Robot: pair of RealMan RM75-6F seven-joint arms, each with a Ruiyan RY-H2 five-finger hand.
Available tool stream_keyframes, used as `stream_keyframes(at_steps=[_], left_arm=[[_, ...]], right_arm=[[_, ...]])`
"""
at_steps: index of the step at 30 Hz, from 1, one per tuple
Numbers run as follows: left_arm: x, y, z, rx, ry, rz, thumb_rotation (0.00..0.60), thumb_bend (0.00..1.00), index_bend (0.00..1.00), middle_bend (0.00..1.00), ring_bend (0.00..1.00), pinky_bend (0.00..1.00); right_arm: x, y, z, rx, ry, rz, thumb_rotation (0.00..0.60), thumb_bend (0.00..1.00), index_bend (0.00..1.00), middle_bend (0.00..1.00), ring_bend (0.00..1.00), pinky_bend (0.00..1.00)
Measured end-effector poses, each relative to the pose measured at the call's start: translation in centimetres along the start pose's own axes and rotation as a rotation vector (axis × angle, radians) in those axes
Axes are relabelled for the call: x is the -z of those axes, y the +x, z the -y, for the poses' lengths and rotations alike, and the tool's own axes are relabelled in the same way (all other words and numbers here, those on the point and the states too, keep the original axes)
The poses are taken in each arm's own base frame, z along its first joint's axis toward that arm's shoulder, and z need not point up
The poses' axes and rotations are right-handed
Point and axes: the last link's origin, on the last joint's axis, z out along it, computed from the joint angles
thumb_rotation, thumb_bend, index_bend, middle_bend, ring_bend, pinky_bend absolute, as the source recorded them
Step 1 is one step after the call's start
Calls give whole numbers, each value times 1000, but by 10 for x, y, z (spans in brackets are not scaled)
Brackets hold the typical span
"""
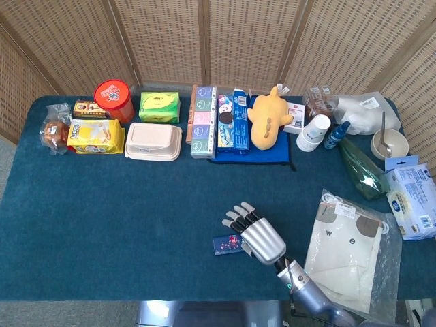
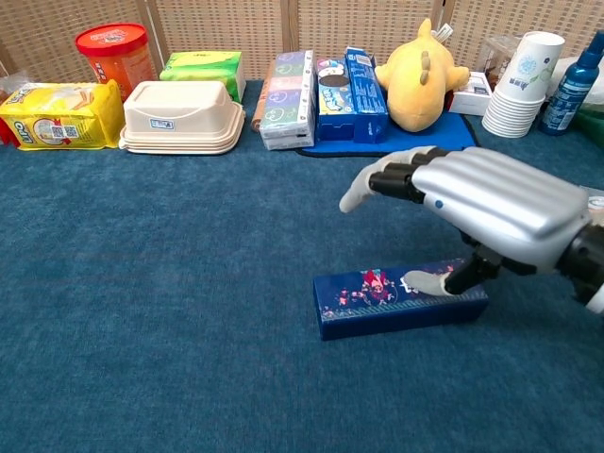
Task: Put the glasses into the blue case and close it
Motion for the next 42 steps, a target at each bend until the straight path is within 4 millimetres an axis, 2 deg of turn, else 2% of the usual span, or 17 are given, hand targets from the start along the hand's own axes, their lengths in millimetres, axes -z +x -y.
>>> stream_keyframes(at_steps=[5, 14, 21, 29, 31, 39, 42], left_arm=[[-1, -2, -1, -1, 0, 8, 590, 292, 137, 97, 4, 0], [-3, -3, -1, -6, 0, 15, 587, 293, 137, 97, 0, 0], [-3, -4, 0, -9, 10, 22, 586, 292, 137, 96, 0, 0], [-3, -5, 1, -11, 15, 29, 586, 292, 137, 95, 0, 0], [-4, -5, 1, -11, 15, 29, 588, 292, 136, 95, 0, 0], [-3, -6, 1, -11, 22, 34, 587, 292, 137, 94, 0, 0], [-3, -7, 2, -10, 28, 35, 587, 293, 136, 94, 0, 0]], right_arm=[[7, 16, -2, 33, 22, 85, 600, 269, 136, 188, 101, 150], [10, 12, -6, 60, 14, 236, 600, 284, 4, 114, 32, 117], [6, 6, -10, 64, 4, 309, 600, 298, 0, 90, 8, 106], [1, -3, -9, 65, 10, 367, 600, 303, 4, 101, 25, 105], [-1, -4, -8, 61, 13, 369, 600, 303, 49, 141, 63, 113], [-11, -8, -4, 26, 16, 360, 600, 290, 472, 407, 312, 246], [-14, -10, -5, -1, 5, 358, 600, 287, 544, 467, 365, 294]])
